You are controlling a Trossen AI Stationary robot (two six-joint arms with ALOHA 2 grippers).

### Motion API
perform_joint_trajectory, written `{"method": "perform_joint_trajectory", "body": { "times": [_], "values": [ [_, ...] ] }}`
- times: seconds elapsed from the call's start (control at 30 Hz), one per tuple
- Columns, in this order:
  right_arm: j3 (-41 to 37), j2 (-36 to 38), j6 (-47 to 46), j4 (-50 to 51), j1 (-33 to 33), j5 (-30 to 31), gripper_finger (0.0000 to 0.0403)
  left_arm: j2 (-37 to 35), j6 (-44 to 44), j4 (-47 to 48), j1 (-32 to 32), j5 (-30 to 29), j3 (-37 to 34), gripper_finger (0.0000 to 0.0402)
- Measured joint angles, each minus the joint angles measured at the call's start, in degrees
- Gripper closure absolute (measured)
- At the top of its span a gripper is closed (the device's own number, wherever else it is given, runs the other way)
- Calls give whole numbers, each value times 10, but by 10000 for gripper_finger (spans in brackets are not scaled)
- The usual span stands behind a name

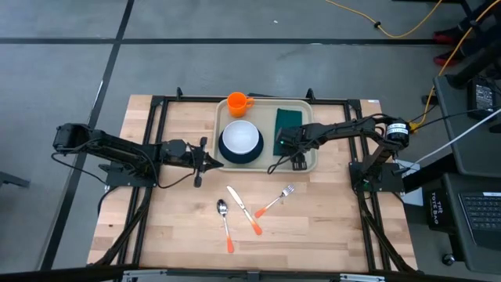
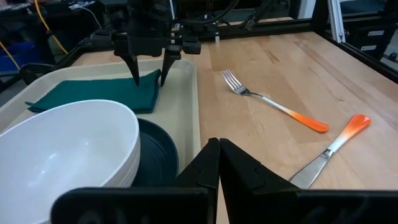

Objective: Set up tray
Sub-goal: Put the dark green napkin on the gray tray

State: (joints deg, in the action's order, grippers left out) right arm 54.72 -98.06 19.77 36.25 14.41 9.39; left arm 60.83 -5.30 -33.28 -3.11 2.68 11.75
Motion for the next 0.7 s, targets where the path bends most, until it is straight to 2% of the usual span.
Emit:
{"method": "perform_joint_trajectory", "body": {
  "times": [0.2, 0.47, 0.7],
  "values": [
    [0, 0, -14, 31, 0, 7, 162, 0, 0, 0, 0, 0, 0, 400],
    [0, 0, -17, 35, 0, 53, 174, 0, -13, 0, 0, 0, 0, 396],
    [0, 0, -17, 36, 0, 56, 184, 0, -15, 0, 0, 0, 0, 400]
  ]
}}
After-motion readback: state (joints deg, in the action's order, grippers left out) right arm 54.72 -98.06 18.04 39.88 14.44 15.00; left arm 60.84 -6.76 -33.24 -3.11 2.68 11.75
